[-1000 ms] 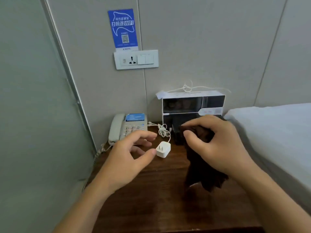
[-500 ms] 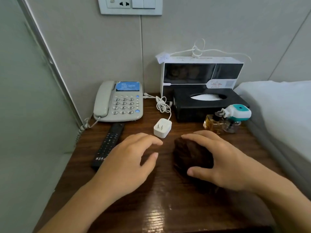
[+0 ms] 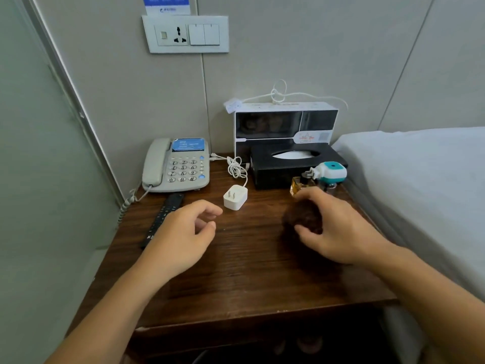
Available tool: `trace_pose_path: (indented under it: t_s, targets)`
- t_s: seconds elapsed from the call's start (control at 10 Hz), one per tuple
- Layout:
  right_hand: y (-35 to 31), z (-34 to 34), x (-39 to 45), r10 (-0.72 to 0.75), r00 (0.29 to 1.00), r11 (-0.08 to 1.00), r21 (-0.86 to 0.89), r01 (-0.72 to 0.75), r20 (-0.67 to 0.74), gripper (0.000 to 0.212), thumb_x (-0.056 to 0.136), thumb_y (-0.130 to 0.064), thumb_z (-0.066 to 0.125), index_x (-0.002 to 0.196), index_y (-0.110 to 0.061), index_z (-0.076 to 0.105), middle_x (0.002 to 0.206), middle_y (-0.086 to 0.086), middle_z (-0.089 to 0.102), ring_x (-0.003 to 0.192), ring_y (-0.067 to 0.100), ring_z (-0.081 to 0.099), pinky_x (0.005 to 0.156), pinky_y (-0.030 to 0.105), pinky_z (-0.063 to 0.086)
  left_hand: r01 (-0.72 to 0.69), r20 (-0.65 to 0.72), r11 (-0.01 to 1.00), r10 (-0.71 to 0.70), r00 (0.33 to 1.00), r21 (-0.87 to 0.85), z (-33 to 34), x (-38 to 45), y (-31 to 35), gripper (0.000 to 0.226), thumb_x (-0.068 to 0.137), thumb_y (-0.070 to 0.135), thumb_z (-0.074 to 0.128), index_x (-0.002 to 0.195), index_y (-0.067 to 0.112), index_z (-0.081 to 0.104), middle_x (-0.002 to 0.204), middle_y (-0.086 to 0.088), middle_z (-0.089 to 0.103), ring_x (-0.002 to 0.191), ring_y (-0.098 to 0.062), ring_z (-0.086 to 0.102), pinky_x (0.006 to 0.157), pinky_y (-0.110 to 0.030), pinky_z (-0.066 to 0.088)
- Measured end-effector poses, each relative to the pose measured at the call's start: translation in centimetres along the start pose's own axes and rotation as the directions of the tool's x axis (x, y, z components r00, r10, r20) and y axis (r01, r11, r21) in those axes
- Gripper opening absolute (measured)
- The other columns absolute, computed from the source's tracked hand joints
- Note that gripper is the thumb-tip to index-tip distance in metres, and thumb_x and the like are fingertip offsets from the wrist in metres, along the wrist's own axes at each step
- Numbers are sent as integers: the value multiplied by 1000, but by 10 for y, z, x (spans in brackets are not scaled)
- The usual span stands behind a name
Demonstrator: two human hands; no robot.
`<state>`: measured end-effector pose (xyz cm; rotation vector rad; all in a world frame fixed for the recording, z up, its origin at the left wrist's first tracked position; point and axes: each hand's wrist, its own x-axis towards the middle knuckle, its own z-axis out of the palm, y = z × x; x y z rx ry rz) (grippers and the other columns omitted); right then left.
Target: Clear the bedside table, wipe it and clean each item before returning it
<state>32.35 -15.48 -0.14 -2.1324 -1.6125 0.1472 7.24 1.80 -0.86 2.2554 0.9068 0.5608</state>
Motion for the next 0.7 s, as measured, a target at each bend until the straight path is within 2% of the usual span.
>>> trace_pose_path:
  t_s: [0.1, 0.2, 0.3, 0.4, 0.5, 0.6, 0.7]
  targets:
    - [47, -34, -22, 109, 991, 992, 67, -104, -75, 60, 82, -32, 86, 127, -48, 49, 118, -16, 62, 105, 9, 66, 91, 30, 59, -20, 7, 997, 21, 1000, -77, 3, -2, 5, 26, 100, 20, 64, 115, 41, 69, 110, 23, 68, 99, 11, 63, 82, -19, 52]
    - [77, -30, -44, 74, 995, 996, -48, -70, 68, 61, 82, -58, 76, 135, -58, 46, 140, -19, 55, 126, 7, 55, 108, 35, 49, -66, 47, 992, 71, 996, -104, 17, 0, 19, 26, 99, 21, 65, 114, 41, 69, 109, 23, 69, 101, 10, 63, 88, -23, 54]
    - [78, -24, -55, 88, 989, 996, -40, -84, 118, 56, 92, -74, 41, 146, -60, 40, 160, -23, 36, 145, 6, 35, 122, 44, 31, -131, 119, 986, 143, 983, -102, 37, 5, 40, 25, 99, 21, 65, 113, 40, 69, 108, 24, 68, 101, 13, 62, 83, -18, 50]
    - [80, -21, -54, 123, 992, 988, -88, -124, -18, 56, 96, -68, 35, 151, -60, 33, 163, -17, 34, 150, 14, 33, 121, 53, 30, -203, 156, 974, 217, 963, -105, 53, 9, 60, 24, 99, 21, 64, 115, 40, 68, 109, 23, 68, 101, 12, 61, 80, -15, 47]
    - [72, -6, -62, 99, 993, 987, -133, -90, 69, 59, 98, -59, 42, 154, -52, 28, 162, -13, 35, 146, 19, 38, 118, 47, 36, -219, 172, 969, 237, 956, -114, 62, 12, 73, 24, 100, 21, 64, 115, 39, 67, 109, 22, 67, 102, 10, 61, 78, -14, 46]
    - [68, -2, -68, 0, 996, 995, -99, 9, 91, 56, 98, -52, 54, 151, -45, 38, 153, -17, 41, 136, 12, 44, 115, 38, 40, -239, 170, 966, 254, 952, -101, 63, 11, 79, 24, 100, 21, 63, 116, 38, 67, 110, 21, 67, 103, 10, 61, 80, -16, 47]
    - [65, -8, -67, 20, 996, 992, -127, -9, 87, 67, 93, -67, 49, 155, -47, 32, 160, -14, 37, 144, 16, 41, 119, 41, 36, -230, 137, 968, 242, 960, -104, 58, 12, 78, 25, 99, 19, 64, 114, 39, 67, 109, 21, 67, 102, 8, 62, 83, -19, 50]
